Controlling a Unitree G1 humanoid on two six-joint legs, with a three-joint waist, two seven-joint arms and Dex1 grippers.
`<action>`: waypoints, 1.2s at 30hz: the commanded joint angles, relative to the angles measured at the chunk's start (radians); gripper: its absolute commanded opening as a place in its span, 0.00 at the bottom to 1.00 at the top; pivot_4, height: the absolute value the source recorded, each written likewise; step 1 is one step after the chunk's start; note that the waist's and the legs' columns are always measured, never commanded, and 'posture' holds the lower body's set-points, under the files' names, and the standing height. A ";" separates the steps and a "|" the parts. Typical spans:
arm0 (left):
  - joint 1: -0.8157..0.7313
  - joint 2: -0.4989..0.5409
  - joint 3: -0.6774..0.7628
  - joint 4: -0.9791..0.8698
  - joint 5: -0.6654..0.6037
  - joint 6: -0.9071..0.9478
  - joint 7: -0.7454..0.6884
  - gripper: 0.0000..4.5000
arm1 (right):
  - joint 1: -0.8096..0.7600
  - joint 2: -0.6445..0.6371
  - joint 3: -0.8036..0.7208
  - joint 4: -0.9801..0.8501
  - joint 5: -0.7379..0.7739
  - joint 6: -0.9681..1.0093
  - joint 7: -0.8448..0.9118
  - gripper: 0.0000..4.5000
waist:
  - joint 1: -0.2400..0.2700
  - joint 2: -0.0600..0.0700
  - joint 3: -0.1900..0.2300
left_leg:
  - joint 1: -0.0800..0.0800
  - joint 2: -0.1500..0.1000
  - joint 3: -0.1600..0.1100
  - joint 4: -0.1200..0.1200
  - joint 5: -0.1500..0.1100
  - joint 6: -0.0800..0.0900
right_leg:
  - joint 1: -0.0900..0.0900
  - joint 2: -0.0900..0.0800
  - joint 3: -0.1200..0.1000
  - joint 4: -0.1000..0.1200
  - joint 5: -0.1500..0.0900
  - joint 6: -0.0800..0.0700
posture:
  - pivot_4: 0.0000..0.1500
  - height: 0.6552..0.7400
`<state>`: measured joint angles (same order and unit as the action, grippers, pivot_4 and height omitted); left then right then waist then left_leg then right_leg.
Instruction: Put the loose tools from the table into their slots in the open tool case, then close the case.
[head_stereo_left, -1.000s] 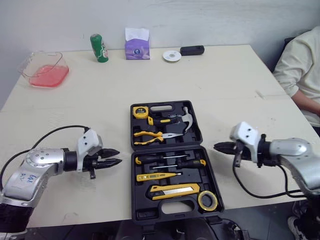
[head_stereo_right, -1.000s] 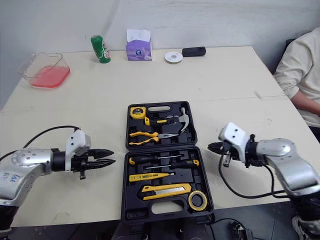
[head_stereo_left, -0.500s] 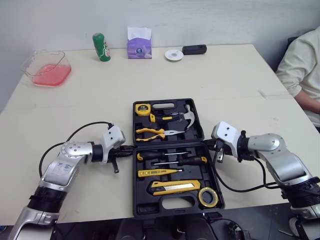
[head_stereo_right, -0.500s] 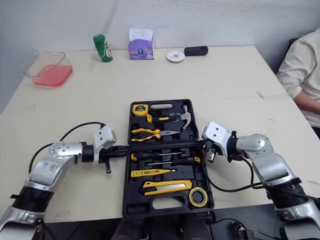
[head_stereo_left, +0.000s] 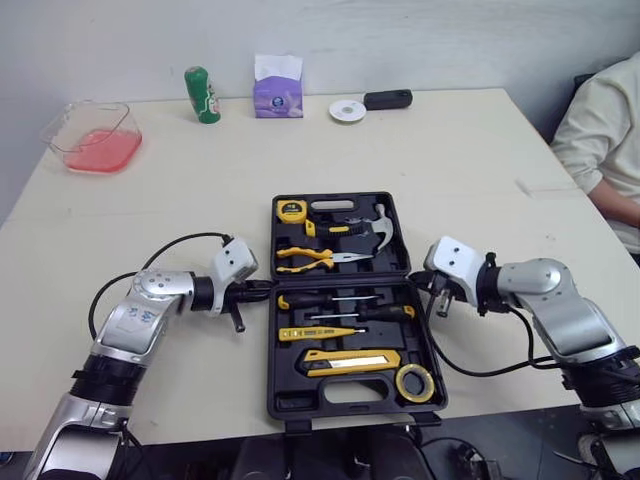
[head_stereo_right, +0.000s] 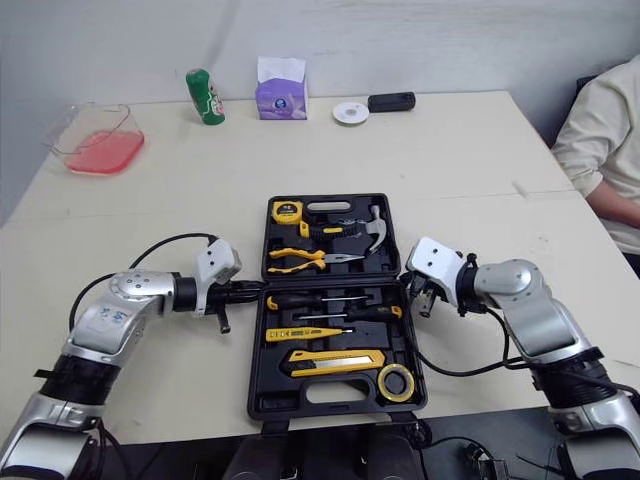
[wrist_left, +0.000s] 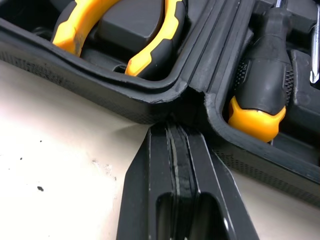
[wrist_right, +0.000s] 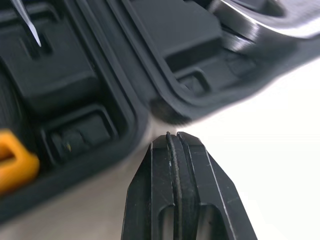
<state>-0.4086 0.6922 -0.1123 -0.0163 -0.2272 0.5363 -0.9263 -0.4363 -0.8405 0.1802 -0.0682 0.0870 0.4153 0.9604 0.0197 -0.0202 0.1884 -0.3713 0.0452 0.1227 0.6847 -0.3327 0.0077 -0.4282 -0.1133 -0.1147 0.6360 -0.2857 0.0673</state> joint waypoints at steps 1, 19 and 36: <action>0.035 0.075 0.097 -0.062 -0.037 0.110 0.007 0.15 | 0.016 -0.071 -0.092 -0.057 0.037 0.043 0.038 0.00 | -0.005 0.000 0.000 | 0.000 0.001 0.000 0.000 0.000 0.000 | 0.000 0.000 0.000 0.000 0.000 0.000 | 1.00 0.82; -0.318 -0.179 0.311 -0.047 -0.186 0.983 0.428 1.00 | -0.337 0.214 -0.222 0.024 0.298 0.899 -0.273 0.86 | -0.028 0.000 0.000 | -0.005 -0.002 -0.002 -0.001 0.001 -0.001 | -0.002 0.003 0.005 0.001 0.001 0.001 | 1.00 0.82; -0.302 -0.252 0.277 0.014 -0.189 0.896 0.521 0.83 | -0.400 0.296 -0.155 0.131 0.288 0.922 -0.369 0.70 | -0.021 0.000 0.000 | -0.003 -0.002 -0.002 -0.001 0.002 -0.005 | -0.003 0.002 0.007 0.004 0.000 0.000 | 1.00 0.82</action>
<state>-0.7127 0.4484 0.1596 -0.0110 -0.4179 1.4340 -0.4129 -0.8240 -0.5418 0.0292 0.0658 0.3758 1.3453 0.6006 -0.0017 -0.0205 0.1886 -0.3742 0.0438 0.1207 0.6832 -0.3302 0.0032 -0.4310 -0.1119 -0.1073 0.6400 -0.2856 0.0675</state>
